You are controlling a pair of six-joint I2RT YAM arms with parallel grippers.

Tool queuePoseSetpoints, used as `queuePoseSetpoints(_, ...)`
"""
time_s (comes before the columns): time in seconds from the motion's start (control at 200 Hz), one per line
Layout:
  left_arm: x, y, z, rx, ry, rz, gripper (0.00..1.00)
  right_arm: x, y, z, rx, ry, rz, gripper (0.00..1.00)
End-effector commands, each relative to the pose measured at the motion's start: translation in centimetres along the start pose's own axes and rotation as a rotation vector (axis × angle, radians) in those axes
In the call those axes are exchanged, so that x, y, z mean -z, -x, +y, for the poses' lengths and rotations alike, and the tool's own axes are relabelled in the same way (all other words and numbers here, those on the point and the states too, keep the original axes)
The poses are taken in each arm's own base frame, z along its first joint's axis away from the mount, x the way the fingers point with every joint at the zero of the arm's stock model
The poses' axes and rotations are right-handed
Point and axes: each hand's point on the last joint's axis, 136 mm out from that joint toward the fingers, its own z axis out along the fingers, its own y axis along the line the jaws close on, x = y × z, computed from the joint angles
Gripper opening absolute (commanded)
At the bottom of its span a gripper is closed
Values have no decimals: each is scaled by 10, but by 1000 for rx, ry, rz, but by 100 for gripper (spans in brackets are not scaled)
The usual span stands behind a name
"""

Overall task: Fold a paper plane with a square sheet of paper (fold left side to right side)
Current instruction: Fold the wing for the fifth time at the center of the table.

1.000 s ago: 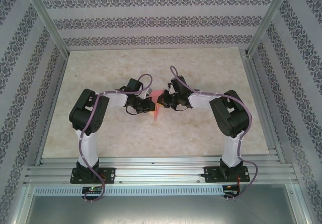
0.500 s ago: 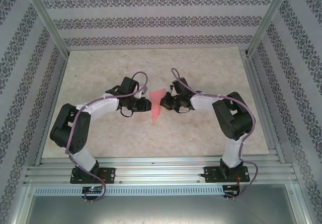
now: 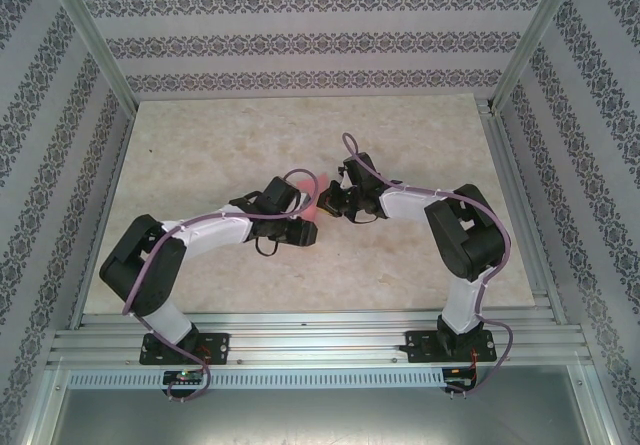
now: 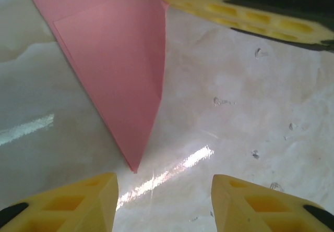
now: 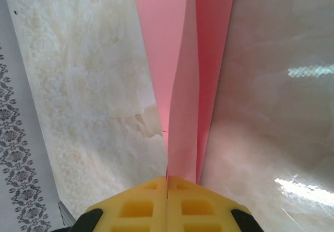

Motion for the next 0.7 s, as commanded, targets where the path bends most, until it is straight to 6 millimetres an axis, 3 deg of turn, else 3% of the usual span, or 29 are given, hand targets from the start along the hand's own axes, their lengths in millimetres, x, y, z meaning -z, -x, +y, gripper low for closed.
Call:
queuePoseSetpoints(0.0, -8, 14, 0, -7, 22, -72, 52, 2, -4, 15, 6, 49, -1, 0)
queuePoseSetpoints(0.415, -33, 22, 1, -20, 53, -55, 43, 1, -4, 18, -1, 57, 7, 0)
queuePoseSetpoints(0.694, -27, 27, 8, -36, 117, -65, 37, -2, -5, 16, -2, 54, 15, 0)
